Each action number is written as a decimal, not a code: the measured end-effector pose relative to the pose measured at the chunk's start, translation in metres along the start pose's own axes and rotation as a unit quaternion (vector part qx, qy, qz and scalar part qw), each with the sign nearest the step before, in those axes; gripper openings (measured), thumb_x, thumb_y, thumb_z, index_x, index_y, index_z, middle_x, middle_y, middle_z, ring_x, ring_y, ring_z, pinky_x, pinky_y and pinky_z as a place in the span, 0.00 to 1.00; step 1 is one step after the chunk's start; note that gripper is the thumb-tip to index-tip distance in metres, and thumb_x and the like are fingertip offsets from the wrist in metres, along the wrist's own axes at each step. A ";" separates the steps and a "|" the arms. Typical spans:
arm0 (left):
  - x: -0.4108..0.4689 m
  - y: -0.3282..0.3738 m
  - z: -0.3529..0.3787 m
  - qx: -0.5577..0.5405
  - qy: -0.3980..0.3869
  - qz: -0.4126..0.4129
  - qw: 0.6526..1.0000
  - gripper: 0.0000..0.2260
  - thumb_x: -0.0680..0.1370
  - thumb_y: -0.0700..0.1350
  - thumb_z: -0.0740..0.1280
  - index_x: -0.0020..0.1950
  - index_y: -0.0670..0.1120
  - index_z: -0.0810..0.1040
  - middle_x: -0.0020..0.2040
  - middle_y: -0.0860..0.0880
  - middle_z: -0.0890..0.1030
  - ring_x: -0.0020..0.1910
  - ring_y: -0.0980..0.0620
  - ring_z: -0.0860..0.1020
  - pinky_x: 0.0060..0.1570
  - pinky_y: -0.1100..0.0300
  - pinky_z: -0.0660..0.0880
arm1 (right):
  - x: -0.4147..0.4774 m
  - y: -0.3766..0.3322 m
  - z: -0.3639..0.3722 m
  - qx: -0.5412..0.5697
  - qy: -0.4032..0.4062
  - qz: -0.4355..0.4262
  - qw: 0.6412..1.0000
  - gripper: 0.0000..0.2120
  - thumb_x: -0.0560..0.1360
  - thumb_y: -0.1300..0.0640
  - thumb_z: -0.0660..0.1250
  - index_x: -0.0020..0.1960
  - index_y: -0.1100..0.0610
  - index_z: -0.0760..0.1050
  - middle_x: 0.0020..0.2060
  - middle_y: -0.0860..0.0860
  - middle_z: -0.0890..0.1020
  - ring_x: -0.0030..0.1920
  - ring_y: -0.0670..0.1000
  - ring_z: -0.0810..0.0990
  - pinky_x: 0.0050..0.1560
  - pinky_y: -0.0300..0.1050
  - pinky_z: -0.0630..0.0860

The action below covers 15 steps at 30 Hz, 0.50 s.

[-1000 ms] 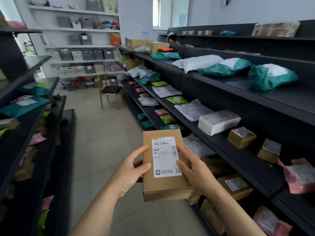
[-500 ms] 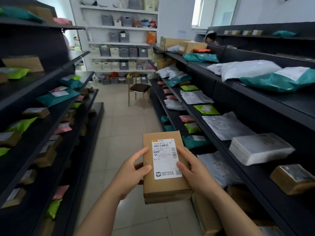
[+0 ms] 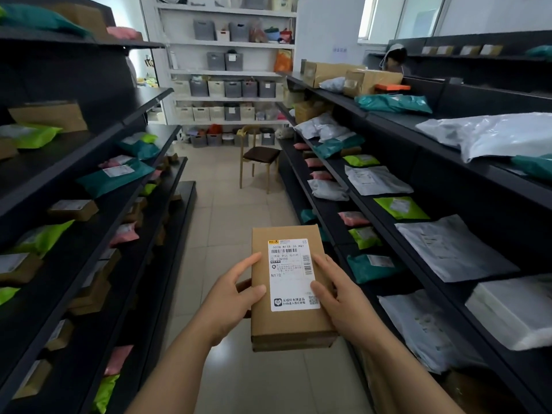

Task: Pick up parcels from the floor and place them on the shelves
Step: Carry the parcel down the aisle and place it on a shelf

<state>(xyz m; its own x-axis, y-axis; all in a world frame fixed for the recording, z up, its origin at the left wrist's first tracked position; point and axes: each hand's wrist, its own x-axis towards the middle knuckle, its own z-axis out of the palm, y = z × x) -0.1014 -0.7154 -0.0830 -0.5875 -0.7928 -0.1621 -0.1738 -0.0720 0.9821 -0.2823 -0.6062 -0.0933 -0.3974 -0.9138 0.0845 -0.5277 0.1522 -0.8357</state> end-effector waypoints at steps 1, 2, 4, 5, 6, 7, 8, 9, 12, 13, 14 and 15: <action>0.012 0.004 -0.010 0.001 -0.002 0.003 1.000 0.26 0.78 0.38 0.65 0.71 0.59 0.66 0.61 0.52 0.77 0.54 0.55 0.79 0.37 0.62 0.80 | 0.013 -0.004 0.004 0.001 0.007 -0.003 1.000 0.25 0.80 0.55 0.60 0.73 0.38 0.59 0.76 0.42 0.58 0.75 0.38 0.52 0.75 0.46 0.56; 0.025 0.008 -0.019 0.000 -0.006 0.007 1.000 0.26 0.78 0.37 0.65 0.71 0.59 0.66 0.62 0.51 0.77 0.54 0.55 0.79 0.38 0.62 0.80 | 0.026 -0.009 0.009 0.002 0.014 -0.004 1.000 0.25 0.80 0.55 0.60 0.73 0.38 0.59 0.76 0.42 0.58 0.75 0.37 0.51 0.75 0.45 0.55; 0.049 0.014 -0.039 -0.007 -0.014 0.018 1.000 0.26 0.78 0.37 0.65 0.71 0.59 0.66 0.62 0.50 0.78 0.54 0.55 0.80 0.40 0.62 0.80 | 0.052 -0.018 0.019 0.004 0.030 -0.009 1.000 0.25 0.79 0.56 0.60 0.72 0.38 0.59 0.75 0.41 0.59 0.74 0.36 0.50 0.75 0.44 0.55; 0.061 0.017 -0.049 -0.008 -0.019 0.024 0.999 0.26 0.78 0.37 0.65 0.71 0.60 0.67 0.62 0.50 0.78 0.55 0.55 0.80 0.42 0.62 0.80 | 0.064 -0.022 0.024 0.005 0.038 -0.013 0.999 0.25 0.79 0.56 0.60 0.72 0.37 0.60 0.75 0.41 0.59 0.74 0.35 0.50 0.75 0.44 0.55; 0.071 0.019 -0.058 -0.005 -0.022 0.033 0.999 0.26 0.78 0.37 0.65 0.70 0.60 0.67 0.61 0.51 0.78 0.57 0.55 0.79 0.44 0.61 0.80 | 0.075 -0.025 0.029 0.005 0.046 -0.017 0.999 0.26 0.79 0.56 0.60 0.72 0.38 0.60 0.75 0.41 0.59 0.74 0.34 0.49 0.74 0.42 0.55; 0.083 0.021 -0.068 -0.003 -0.025 0.043 0.999 0.26 0.78 0.37 0.65 0.69 0.61 0.68 0.61 0.52 0.78 0.60 0.55 0.77 0.47 0.61 0.80 | 0.087 -0.028 0.035 0.003 0.056 -0.022 0.998 0.26 0.79 0.56 0.61 0.73 0.38 0.59 0.75 0.41 0.59 0.74 0.34 0.49 0.74 0.40 0.54; 0.093 0.022 -0.076 0.000 -0.027 0.054 0.998 0.26 0.77 0.36 0.65 0.68 0.62 0.68 0.61 0.54 0.78 0.62 0.55 0.76 0.50 0.61 0.80 | 0.098 -0.031 0.041 0.002 0.063 -0.024 0.998 0.26 0.79 0.56 0.61 0.73 0.38 0.59 0.75 0.40 0.59 0.74 0.33 0.49 0.72 0.38 0.53; 0.104 0.024 -0.084 0.002 -0.029 0.062 0.998 0.26 0.77 0.36 0.66 0.67 0.63 0.68 0.61 0.55 0.78 0.63 0.55 0.75 0.52 0.60 0.79 | 0.107 -0.035 0.046 0.000 0.068 -0.027 0.997 0.26 0.79 0.56 0.61 0.73 0.38 0.59 0.75 0.40 0.59 0.73 0.32 0.49 0.71 0.35 0.53; 0.131 0.025 -0.105 0.005 -0.035 0.077 0.996 0.26 0.77 0.37 0.66 0.66 0.65 0.69 0.62 0.54 0.77 0.65 0.55 0.74 0.57 0.56 0.78 | 0.134 -0.042 0.058 0.002 0.078 -0.031 0.996 0.27 0.79 0.57 0.61 0.73 0.38 0.59 0.75 0.39 0.59 0.73 0.31 0.48 0.68 0.32 0.51; 0.138 0.025 -0.110 0.008 -0.036 0.081 0.996 0.26 0.77 0.37 0.66 0.65 0.65 0.69 0.63 0.54 0.77 0.65 0.55 0.73 0.57 0.55 0.77 | 0.140 -0.043 0.060 0.005 0.080 -0.030 0.996 0.27 0.79 0.57 0.61 0.73 0.38 0.59 0.75 0.38 0.58 0.73 0.31 0.48 0.68 0.31 0.51; 0.145 0.025 -0.114 0.010 -0.036 0.084 0.996 0.26 0.77 0.37 0.66 0.65 0.66 0.69 0.64 0.53 0.76 0.65 0.55 0.73 0.58 0.55 0.77 | 0.145 -0.045 0.063 0.007 0.082 -0.030 0.996 0.27 0.79 0.57 0.61 0.73 0.38 0.59 0.75 0.38 0.58 0.73 0.31 0.48 0.68 0.31 0.51; 0.153 0.024 -0.120 0.011 -0.036 0.085 0.996 0.26 0.77 0.37 0.66 0.65 0.66 0.69 0.64 0.53 0.76 0.65 0.55 0.73 0.58 0.54 0.77 | 0.153 -0.046 0.067 0.008 0.083 -0.030 0.996 0.27 0.79 0.57 0.61 0.73 0.38 0.59 0.75 0.39 0.58 0.73 0.32 0.48 0.69 0.32 0.51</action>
<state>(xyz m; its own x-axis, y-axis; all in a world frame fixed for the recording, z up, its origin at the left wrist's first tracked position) -0.1010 -0.9110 -0.0730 -0.6657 -0.7462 -0.0007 -0.0841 0.0740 0.9937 -0.2688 -0.7786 -0.0785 -0.4852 -0.8458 0.2219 -0.5424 0.0921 -0.8350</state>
